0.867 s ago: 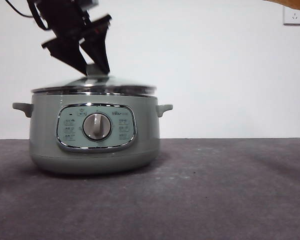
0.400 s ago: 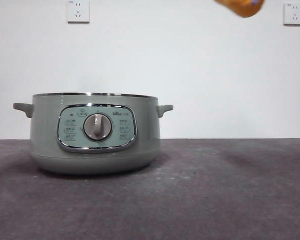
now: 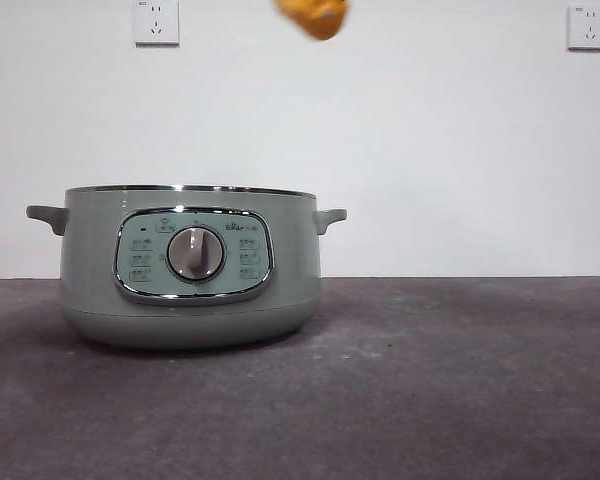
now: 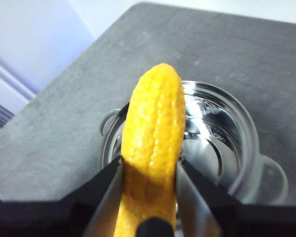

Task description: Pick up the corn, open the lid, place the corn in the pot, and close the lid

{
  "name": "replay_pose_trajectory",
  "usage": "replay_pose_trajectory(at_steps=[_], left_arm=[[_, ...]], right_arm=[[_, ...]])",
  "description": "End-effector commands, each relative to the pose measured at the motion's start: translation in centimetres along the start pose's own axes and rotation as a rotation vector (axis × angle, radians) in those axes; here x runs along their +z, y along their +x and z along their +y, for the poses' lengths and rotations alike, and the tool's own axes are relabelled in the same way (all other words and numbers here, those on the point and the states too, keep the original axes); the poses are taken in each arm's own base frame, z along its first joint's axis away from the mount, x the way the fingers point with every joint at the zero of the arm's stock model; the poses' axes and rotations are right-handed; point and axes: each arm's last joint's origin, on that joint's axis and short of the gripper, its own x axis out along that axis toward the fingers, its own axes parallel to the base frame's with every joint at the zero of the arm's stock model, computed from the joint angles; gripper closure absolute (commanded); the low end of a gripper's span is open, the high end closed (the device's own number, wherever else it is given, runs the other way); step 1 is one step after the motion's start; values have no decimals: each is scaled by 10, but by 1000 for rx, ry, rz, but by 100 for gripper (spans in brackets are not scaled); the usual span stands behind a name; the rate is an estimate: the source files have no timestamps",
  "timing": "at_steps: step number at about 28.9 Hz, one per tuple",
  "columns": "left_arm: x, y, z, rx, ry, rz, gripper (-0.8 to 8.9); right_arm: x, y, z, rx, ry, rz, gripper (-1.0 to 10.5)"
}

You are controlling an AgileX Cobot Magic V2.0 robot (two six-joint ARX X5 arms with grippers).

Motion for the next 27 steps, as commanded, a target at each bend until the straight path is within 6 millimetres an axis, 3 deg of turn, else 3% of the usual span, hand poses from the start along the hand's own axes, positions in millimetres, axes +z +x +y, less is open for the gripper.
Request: replay_pose_trajectory(at_steps=[1,5,10,16,27], left_arm=[[-11,-16,-5,3,-10,-73,821],[-28,-31,-10,2,-21,-49,821],[-34,-47,-15,0,-27,-90,821],[-38,-49,-16,-17,-26,-71,821],[-38,-49,-17,-40,-20,-63,821]], right_arm=[[12,35,1,-9,-39,47,959],[16,80,0,-22,-55,102,959],[6,133,-8,-47,-56,157,959],[-29,193,-23,-94,-50,276,959],[-69,236,-20,-146,-115,409,959]])
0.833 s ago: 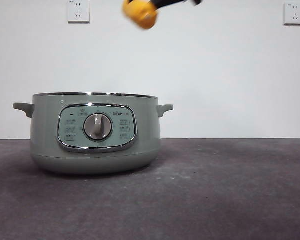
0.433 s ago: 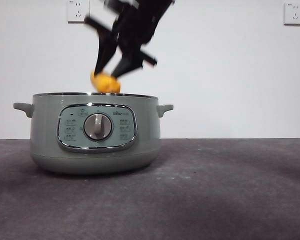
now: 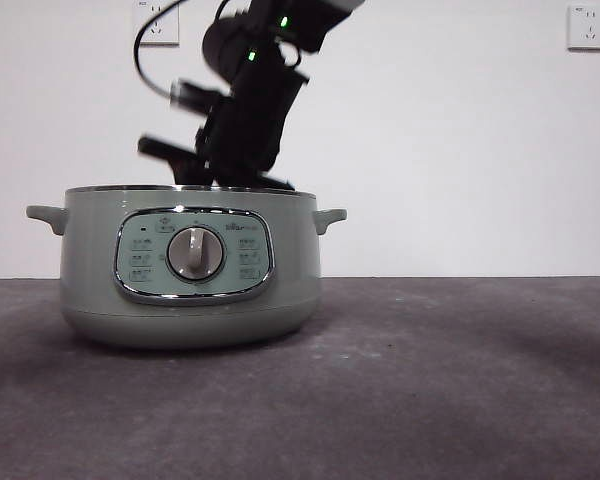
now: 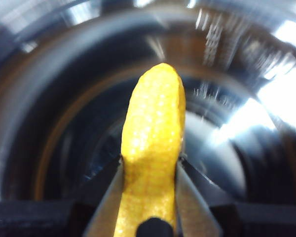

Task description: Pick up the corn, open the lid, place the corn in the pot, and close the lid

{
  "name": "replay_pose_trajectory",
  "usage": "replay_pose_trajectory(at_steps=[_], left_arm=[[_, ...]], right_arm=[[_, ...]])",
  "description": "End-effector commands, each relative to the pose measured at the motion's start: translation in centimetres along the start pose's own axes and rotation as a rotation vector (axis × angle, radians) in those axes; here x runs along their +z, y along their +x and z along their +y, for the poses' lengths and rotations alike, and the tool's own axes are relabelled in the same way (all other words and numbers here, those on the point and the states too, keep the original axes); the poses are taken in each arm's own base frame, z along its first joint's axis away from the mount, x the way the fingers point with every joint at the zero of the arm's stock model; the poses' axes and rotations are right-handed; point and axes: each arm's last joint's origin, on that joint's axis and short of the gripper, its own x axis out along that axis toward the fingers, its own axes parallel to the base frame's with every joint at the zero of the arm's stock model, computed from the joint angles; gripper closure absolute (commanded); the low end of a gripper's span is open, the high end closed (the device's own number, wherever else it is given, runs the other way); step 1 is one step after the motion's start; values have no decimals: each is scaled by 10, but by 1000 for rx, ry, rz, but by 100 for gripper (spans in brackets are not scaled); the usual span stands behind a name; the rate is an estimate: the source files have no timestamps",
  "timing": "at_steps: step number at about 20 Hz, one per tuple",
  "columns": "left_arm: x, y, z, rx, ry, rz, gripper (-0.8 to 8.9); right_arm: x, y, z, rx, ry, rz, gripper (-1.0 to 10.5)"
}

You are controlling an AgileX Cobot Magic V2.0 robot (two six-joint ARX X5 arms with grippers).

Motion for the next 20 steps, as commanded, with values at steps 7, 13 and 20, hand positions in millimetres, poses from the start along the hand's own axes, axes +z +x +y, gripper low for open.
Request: replay_pose_trajectory(at_steps=[7,13,20], left_arm=[[4,-5,-2,-12,8,-54,821],[6,-1,-1,-13,6,-44,821],[20,23,4,-39,44,-32,821]], right_arm=[[-9,13,7,-38,-40,64,738],[8,-11,11,-38,-44,26,531],[42,-160,26,-198,-70,-111,537]])
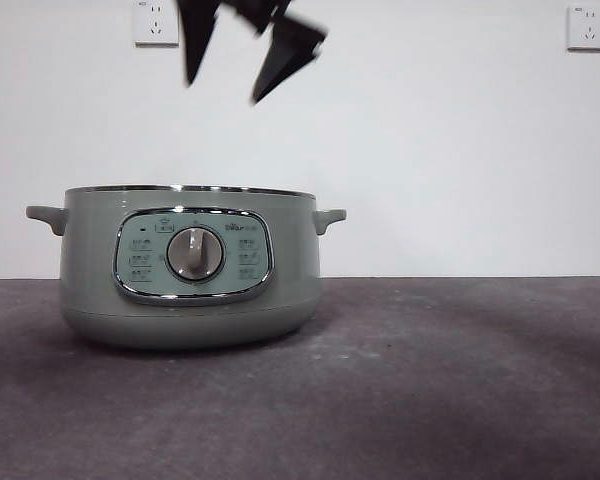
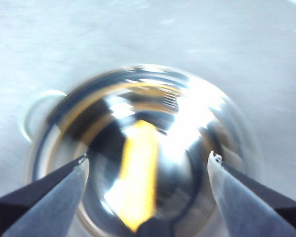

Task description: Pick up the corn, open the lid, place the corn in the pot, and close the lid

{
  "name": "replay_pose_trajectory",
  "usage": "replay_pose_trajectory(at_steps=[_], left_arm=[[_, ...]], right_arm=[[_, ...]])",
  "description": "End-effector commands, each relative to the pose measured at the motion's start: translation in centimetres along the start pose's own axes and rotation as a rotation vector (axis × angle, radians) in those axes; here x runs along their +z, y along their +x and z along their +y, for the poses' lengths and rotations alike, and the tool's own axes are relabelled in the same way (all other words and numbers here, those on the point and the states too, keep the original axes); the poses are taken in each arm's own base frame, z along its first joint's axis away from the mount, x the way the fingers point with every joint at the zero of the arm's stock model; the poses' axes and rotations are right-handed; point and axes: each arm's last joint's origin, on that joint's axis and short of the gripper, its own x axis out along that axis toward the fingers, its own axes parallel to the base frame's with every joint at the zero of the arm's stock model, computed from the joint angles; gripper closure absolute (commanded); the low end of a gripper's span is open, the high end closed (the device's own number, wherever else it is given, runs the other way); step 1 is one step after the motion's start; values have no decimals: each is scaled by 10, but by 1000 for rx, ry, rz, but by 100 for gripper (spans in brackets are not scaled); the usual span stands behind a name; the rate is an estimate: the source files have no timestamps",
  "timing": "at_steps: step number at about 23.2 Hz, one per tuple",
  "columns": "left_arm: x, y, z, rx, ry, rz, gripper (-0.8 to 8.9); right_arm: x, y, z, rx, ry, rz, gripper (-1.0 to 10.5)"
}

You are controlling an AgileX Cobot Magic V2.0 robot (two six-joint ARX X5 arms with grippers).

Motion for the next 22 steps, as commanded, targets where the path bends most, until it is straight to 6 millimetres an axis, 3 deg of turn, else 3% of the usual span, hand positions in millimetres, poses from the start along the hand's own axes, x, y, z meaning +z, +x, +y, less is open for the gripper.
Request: replay_pose_trajectory(at_steps=[1,6,11,15,22], left_arm=[[11,9,2,-15,33,-30,821],[29,48,10,-43,47,-29,821],[42,103,18,-101,54,1,821],[46,141,20,-129,63,12,821],[48,176,15,-174,86,-4,821]], right_arm=[[3,-19,-3,-49,-2,-38,537],[7,-67,-6,-11,32,-134,538],[6,-144,0,62,29,-281,541],[-9,-198,4,80,14,-316,541],[-58,-223,8,88,-17,-142,541]])
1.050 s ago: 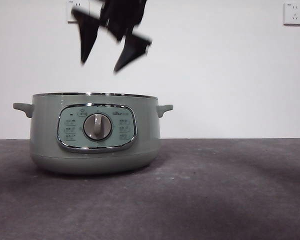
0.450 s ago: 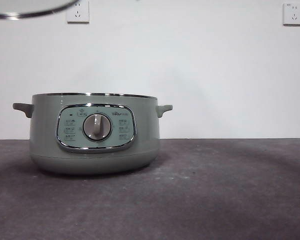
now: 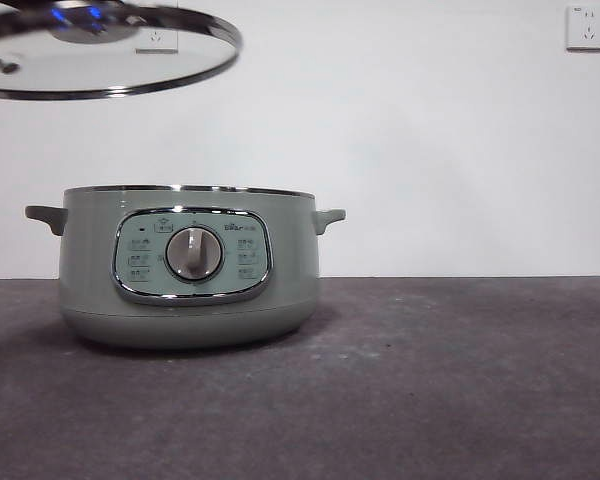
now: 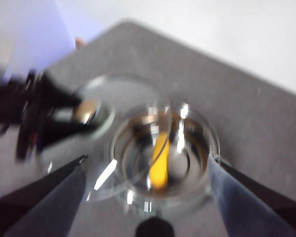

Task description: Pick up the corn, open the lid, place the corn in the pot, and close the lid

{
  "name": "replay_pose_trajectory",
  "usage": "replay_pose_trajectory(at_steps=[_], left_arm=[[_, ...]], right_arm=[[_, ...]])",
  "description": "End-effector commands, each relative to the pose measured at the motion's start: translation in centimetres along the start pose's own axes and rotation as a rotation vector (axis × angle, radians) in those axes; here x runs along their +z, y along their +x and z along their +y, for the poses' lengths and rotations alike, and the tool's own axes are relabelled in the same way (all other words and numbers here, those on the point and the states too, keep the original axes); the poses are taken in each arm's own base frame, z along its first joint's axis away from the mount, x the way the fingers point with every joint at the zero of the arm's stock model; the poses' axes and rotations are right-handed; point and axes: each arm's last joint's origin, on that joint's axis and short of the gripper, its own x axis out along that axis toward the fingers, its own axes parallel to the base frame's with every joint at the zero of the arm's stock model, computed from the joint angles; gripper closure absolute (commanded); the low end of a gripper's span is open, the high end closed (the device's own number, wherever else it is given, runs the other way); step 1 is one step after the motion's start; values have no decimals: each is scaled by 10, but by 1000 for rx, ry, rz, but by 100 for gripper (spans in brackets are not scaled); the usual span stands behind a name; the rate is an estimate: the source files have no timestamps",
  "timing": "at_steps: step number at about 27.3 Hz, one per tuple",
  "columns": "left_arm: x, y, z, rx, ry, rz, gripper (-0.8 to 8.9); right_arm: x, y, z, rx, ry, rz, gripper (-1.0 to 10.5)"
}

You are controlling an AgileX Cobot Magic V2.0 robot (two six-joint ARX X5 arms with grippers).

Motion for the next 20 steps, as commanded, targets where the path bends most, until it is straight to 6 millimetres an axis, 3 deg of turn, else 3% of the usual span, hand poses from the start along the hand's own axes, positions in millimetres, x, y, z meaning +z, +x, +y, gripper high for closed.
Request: replay_pose_trajectory(at_steps=[1,7,13,20], left_arm=[[10,5,-2,-21,41,-74,821],[10,36,-2,-32,59,-73,821],[6,83,-2,-1,91,1,821],[4,114,-3,-7,111,27,821]], right_arm=[[-31,-4,3,9,-10,145,541],[-86,-21,2,-25,22,288,541],[-154,-46,1,-85,109,371,541],[-194,-76,1,-131,198,331,541]])
